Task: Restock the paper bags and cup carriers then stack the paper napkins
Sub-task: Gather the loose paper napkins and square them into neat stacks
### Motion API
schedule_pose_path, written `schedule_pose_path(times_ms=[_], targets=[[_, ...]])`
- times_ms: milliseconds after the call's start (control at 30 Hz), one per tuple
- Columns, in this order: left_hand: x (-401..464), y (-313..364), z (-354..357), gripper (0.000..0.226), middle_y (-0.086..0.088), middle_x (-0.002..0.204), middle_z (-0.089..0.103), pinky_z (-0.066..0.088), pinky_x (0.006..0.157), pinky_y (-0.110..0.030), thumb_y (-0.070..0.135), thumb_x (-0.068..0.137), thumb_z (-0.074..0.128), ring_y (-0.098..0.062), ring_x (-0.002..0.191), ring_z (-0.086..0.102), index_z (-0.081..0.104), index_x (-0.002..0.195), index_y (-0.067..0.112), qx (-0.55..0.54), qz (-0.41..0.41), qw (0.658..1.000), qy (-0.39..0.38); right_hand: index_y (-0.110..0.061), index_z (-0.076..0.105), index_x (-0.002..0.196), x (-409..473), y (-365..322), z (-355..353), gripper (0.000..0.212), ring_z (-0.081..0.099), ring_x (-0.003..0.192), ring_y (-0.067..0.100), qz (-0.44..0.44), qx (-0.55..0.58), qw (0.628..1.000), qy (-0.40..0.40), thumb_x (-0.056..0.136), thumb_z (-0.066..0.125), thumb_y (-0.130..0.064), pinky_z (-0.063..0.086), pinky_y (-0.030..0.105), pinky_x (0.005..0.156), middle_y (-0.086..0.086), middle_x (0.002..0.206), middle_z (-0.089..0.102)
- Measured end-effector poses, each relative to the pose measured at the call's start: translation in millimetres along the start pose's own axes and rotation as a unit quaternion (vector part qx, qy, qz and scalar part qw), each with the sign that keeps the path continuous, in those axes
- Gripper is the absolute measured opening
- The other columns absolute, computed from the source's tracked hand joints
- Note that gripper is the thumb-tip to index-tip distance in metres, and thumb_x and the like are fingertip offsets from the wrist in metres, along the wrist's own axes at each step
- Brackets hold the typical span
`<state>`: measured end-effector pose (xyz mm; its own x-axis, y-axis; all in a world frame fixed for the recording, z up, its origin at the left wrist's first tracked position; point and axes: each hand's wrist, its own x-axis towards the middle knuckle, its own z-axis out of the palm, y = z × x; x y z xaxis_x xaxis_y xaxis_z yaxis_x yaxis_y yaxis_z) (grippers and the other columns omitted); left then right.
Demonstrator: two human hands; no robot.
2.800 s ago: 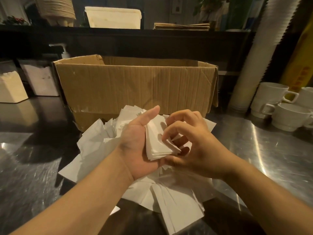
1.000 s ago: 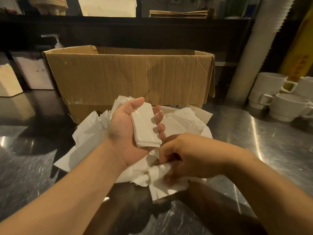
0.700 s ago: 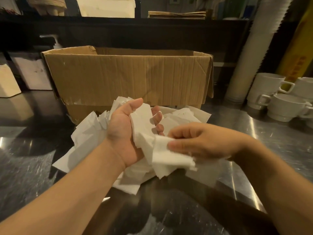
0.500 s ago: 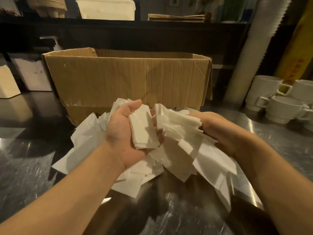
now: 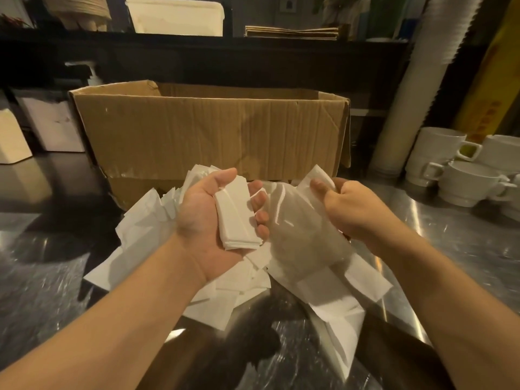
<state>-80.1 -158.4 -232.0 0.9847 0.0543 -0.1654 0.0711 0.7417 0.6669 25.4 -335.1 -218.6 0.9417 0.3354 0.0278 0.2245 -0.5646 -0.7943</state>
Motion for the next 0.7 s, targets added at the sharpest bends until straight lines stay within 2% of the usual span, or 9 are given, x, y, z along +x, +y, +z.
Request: schedule_pose_path(times_ms=[133, 200, 400, 533, 633, 700], targets=[[1.1, -0.7, -1.9, 0.043, -0.008, 0.091, 0.061, 0.038, 0.068, -0.031, 0.04, 0.087, 0.056, -0.022, 0.069, 0.051, 0.06, 0.117, 0.009, 0.006, -0.001, 1.0, 0.003, -0.022, 0.056, 0.141, 2.6, 1.9, 2.2, 0.041, 0.056, 0.1, 0.018, -0.019, 0.041, 0.998, 0.042, 0.107, 0.044, -0.042, 0.052, 0.039, 0.091, -0.007, 0.115, 0.057], [0.6, -1.1, -1.1, 0.042, -0.008, 0.09, 0.061, 0.038, 0.068, -0.032, 0.04, 0.087, 0.056, -0.022, 0.069, 0.051, 0.061, 0.116, 0.009, 0.006, 0.0, 1.0, 0.006, -0.024, 0.058, 0.139, 5.2, 2.6, 2.3, 0.036, 0.055, 0.103, 0.018, -0.011, 0.077, 0.996, 0.049, 0.107, 0.046, -0.036, 0.052, 0.041, 0.096, -0.007, 0.116, 0.056], [0.4, -0.8, -1.4, 0.042, -0.007, 0.091, 0.059, 0.039, 0.067, -0.031, 0.04, 0.086, 0.057, -0.022, 0.07, 0.05, 0.06, 0.116, 0.01, 0.004, -0.003, 1.0, 0.0, -0.027, 0.066, 0.116, 6.4, 2.8, -0.5, 0.022, 0.059, 0.085, 0.013, -0.012, 0.138, 0.988, 0.067, 0.108, 0.046, -0.031, 0.053, 0.029, 0.075, -0.012, 0.096, 0.061], [-1.0, -0.5, -0.5, 0.043, -0.008, 0.091, 0.061, 0.039, 0.069, -0.033, 0.039, 0.084, 0.058, -0.023, 0.069, 0.051, 0.062, 0.115, 0.009, 0.008, 0.001, 1.0, 0.009, -0.024, 0.07, 0.096, 6.3, 6.9, -0.7, 0.033, 0.064, 0.086, 0.014, -0.103, 0.179, 0.968, 0.143, 0.109, 0.044, -0.037, 0.056, 0.028, 0.069, -0.004, 0.094, 0.069], [-2.0, -0.7, 1.4, 0.042, -0.008, 0.091, 0.06, 0.038, 0.068, -0.033, 0.038, 0.085, 0.058, -0.023, 0.069, 0.05, 0.063, 0.115, 0.009, 0.005, 0.005, 1.0, 0.008, -0.025, 0.069, 0.103, 8.1, 9.3, -2.5, 0.028, 0.062, 0.094, 0.012, -0.186, 0.183, 0.941, 0.214, 0.109, 0.044, -0.036, 0.054, 0.016, 0.066, -0.003, 0.101, 0.068], [-1.7, -0.9, 1.2, 0.041, -0.009, 0.092, 0.06, 0.039, 0.068, -0.033, 0.038, 0.086, 0.058, -0.023, 0.07, 0.051, 0.062, 0.115, 0.009, 0.008, 0.006, 1.0, -0.001, -0.031, 0.066, 0.113, 7.0, 8.3, -3.2, 0.018, 0.063, 0.101, 0.01, -0.222, 0.202, 0.924, 0.235, 0.107, 0.049, -0.035, 0.057, 0.014, 0.073, -0.008, 0.11, 0.067]])
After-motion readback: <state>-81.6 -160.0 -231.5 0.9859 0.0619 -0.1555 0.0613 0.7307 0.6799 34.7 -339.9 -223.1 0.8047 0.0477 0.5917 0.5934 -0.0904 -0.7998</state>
